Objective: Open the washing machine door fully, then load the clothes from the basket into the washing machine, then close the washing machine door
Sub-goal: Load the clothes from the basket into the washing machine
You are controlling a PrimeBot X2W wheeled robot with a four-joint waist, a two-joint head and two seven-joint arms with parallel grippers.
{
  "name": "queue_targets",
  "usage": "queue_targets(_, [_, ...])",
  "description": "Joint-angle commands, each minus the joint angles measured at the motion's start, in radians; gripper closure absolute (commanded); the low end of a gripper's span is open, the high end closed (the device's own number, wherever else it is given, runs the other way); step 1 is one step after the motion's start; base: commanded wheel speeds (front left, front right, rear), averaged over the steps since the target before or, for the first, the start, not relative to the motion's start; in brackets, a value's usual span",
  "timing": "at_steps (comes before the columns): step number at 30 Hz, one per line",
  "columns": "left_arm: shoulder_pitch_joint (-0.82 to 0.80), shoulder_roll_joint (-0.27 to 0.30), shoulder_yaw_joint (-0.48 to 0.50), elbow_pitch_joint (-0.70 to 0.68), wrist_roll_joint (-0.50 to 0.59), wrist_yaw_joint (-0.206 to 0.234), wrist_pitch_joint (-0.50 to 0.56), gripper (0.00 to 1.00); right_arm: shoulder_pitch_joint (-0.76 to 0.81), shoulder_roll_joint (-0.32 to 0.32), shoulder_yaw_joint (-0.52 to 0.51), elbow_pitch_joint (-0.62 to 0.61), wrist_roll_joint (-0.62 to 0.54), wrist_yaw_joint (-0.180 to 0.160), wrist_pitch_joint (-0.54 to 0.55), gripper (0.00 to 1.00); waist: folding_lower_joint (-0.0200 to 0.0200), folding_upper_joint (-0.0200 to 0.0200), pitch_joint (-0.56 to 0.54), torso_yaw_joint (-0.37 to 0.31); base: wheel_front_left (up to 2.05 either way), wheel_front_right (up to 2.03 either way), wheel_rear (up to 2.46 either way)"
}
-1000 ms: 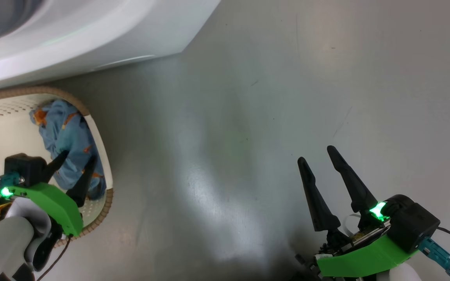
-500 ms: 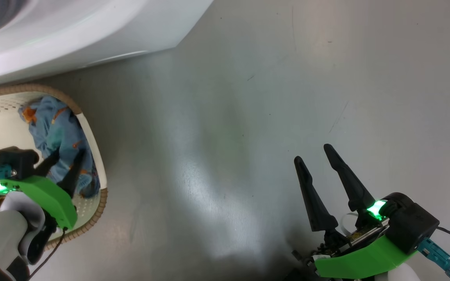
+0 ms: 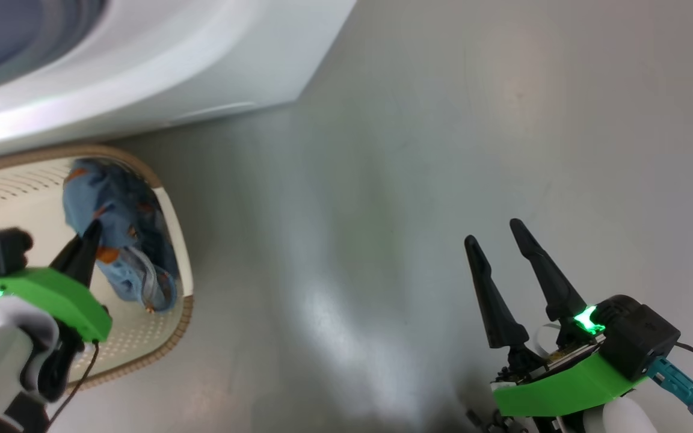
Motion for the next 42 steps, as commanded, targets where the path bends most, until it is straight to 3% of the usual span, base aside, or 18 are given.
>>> queue_targets(1, [0.041, 0.032, 0.051, -0.005, -0.008, 0.002, -0.007, 1.00, 0.013, -0.004, 0.013, -0.011, -0.012, 0.006, -0.012, 0.00, -0.0001, -0.0001, -0.058, 0.039, 0.00, 0.00, 0.00])
queue_targets(13, [0.232, -0.037, 0.309, -0.054, 0.071, 0.002, -0.007, 1.00, 0.061, -0.004, -0.040, 0.080, -0.036, 0.006, -0.012, 0.00, -0.0001, -0.0001, -0.291, 0.127, 0.00, 0.00, 0.00])
queue_targets(20, [0.332, -0.069, 0.398, -0.112, 0.146, 0.002, -0.007, 1.00, 0.117, -0.004, -0.060, 0.119, -0.040, 0.006, -0.012, 0.00, -0.0001, -0.0001, -0.412, 0.142, 0.00, 0.00, 0.00])
queue_targets(42, [0.587, -0.133, 0.725, -0.519, 0.354, 0.002, -0.007, 1.00, 0.250, -0.007, -0.139, 0.126, -0.052, 0.006, -0.012, 0.00, -0.0001, -0.0001, -0.589, 0.156, 0.00, 0.00, 0.00])
